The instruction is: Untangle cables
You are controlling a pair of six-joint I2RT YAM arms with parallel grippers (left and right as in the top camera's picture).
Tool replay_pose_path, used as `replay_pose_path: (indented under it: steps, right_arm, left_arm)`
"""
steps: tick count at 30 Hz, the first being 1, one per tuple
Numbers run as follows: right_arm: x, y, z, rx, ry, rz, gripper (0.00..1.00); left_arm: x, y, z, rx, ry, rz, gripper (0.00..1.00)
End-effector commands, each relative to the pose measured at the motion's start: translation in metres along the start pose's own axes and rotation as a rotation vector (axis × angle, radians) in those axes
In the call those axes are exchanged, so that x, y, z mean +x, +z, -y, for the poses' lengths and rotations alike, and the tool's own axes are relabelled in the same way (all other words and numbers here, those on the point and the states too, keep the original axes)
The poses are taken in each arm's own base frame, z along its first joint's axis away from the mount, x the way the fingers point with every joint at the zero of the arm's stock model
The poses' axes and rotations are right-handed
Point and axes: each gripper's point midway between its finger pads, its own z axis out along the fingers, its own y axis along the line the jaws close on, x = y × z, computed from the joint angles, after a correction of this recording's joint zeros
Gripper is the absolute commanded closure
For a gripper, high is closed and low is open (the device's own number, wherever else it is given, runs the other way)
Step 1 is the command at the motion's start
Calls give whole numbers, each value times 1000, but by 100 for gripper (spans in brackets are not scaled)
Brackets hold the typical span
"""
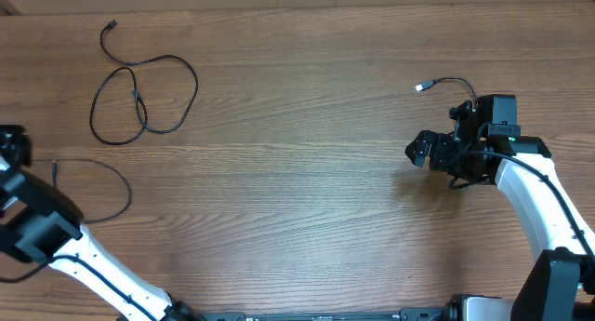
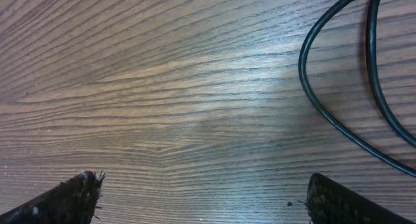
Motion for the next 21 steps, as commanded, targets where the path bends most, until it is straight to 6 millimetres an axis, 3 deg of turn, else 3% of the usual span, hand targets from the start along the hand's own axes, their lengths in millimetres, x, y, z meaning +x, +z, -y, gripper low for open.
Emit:
replay_pose_path:
  steps: [1,3,7,9,13,15,17,19,21]
  right_arm:
    - [1,0,-1,-8,0,0,0]
    - [1,0,-1,-8,0,0,0]
    - [0,0,-1,-9,-1,3,0]
    - [1,0,-1,-9,0,2,0]
    - [1,0,-3,-21,7,0,0]
    - [4,-1,-22,-130,83,-26,0]
    - [8,-6,-45,-266,113,-58,0]
    - [4,-15,-69,-411,92,-57,0]
    - [2,-22,-81,-481,78,-59,0]
  left_arm:
    - [17,18,17,-30,64,-32,0]
    - [21,12,27,-4,82,-12,0]
    - [41,-24,57,194,162,-53,0]
    - [60,-67,96,479,334,-81,0]
    - [105,-168,137,982,671,-85,0]
    - [134,-221,139,1175,846,-43,0]
    - [163,-252,134,1208,987,53,0]
    - [193,-269,129,1199,1087,107,0]
    - [231,-280,126,1166,1177,141,1]
